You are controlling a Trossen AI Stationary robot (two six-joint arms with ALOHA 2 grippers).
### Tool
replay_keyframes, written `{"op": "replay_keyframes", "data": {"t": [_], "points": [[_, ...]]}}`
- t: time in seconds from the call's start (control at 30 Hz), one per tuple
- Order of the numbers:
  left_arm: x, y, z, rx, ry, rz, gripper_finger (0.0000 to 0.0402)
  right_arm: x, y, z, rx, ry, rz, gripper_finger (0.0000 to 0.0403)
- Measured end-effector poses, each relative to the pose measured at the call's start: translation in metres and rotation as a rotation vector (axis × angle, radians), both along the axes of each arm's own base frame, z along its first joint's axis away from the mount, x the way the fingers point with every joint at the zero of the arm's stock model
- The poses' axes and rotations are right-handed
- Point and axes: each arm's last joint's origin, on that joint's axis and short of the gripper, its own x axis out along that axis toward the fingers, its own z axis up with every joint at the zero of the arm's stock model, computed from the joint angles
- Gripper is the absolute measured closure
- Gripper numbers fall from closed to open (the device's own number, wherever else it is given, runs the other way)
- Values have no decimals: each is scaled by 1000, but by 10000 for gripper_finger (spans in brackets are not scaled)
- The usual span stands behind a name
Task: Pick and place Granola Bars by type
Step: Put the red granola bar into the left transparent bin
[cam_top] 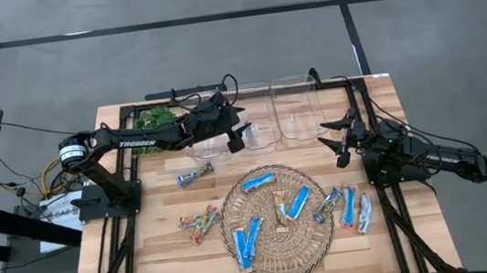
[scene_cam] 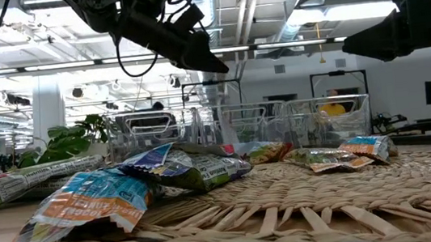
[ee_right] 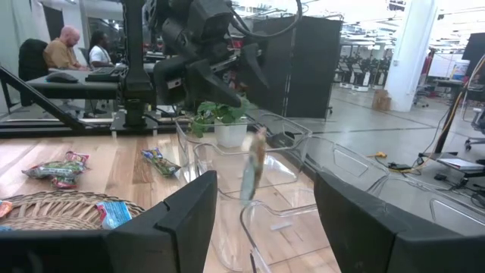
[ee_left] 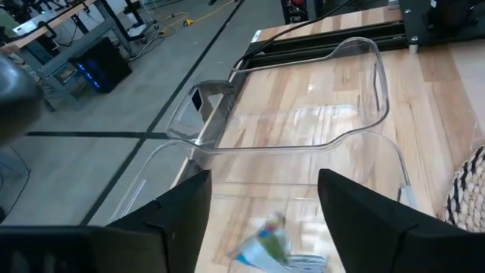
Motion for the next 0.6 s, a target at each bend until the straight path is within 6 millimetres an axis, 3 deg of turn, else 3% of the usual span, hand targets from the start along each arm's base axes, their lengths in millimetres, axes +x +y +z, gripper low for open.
{"op": "replay_keyframes", "data": {"t": [0.33,0.6], "points": [[1,-7,-2,-35,12,-8,156,0,0,0,0,0,0,188],[7,-29,-3,-92,2,-92,168,0,0,0,0,0,0,188]]}}
